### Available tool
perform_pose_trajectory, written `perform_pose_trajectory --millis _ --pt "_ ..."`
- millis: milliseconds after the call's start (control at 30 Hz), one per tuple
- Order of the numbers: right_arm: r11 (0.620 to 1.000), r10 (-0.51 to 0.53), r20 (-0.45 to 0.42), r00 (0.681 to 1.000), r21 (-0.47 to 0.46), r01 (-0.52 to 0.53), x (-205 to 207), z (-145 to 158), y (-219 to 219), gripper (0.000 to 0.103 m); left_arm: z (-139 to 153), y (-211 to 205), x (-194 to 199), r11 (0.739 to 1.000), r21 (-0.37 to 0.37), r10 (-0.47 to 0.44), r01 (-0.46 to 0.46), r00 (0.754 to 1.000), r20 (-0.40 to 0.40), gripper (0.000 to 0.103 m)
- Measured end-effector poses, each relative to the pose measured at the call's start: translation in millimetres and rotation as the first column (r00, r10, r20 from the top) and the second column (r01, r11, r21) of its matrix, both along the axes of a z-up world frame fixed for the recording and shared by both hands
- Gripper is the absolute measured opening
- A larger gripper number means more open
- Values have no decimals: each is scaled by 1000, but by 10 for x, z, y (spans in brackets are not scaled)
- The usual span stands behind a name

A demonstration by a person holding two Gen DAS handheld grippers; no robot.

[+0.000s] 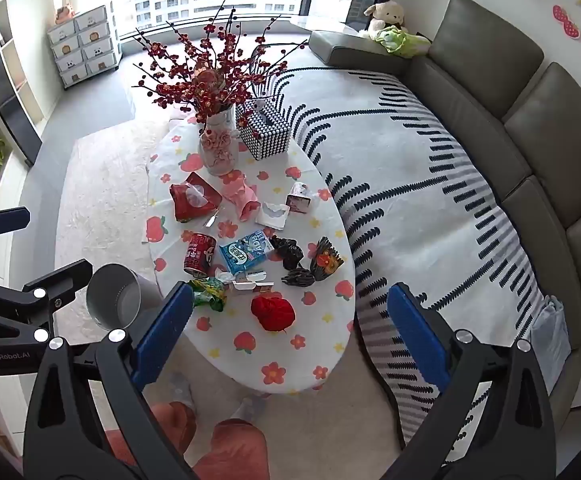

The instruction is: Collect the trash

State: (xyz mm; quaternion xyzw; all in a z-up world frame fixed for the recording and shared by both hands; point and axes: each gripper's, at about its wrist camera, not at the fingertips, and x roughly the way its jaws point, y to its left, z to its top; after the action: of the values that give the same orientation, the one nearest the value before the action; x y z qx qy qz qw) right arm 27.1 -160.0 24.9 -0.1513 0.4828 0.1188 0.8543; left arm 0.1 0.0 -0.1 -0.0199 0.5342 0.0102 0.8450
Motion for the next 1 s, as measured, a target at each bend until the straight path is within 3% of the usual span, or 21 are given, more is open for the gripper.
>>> perform_pose_trajectory --millis 1000 --pt "1000 -3 0 1000 -5 3 -66 24 17 94 62 58 -26 1000 3 26 -26 1000 14 99"
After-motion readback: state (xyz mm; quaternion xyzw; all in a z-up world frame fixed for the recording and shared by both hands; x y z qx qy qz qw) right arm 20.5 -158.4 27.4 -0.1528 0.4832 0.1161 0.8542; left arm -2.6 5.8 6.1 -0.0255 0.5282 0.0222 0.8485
